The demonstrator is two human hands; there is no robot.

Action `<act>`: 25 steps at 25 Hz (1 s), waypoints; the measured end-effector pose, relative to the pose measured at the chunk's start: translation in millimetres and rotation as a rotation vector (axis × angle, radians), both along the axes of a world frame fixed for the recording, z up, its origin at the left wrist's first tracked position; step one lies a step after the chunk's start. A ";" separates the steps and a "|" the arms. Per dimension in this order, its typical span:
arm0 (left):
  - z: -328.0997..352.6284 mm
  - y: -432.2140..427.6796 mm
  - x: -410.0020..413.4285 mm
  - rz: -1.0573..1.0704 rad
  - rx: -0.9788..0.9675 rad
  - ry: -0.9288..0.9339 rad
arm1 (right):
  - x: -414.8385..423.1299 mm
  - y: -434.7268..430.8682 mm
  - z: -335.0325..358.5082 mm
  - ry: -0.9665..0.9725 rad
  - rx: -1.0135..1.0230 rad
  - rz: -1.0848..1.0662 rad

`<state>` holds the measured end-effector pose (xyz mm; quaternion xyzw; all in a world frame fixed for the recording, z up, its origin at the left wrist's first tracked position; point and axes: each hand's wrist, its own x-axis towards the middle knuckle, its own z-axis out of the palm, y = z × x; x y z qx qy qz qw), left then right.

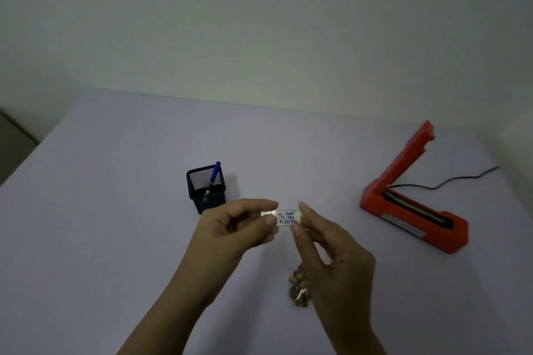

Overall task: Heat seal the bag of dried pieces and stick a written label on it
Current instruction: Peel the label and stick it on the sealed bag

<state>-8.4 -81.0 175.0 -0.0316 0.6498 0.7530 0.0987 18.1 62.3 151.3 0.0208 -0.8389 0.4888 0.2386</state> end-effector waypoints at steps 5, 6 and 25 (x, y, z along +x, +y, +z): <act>24.1 18.5 4.8 -0.076 0.012 0.046 | 11.4 12.0 10.3 0.182 0.083 -0.094; 26.9 21.1 6.2 -0.084 0.017 0.048 | 13.6 14.3 9.7 0.196 0.072 -0.111; 43.0 23.6 14.2 -0.113 -0.135 0.134 | 22.0 16.6 27.0 0.030 -0.196 -0.162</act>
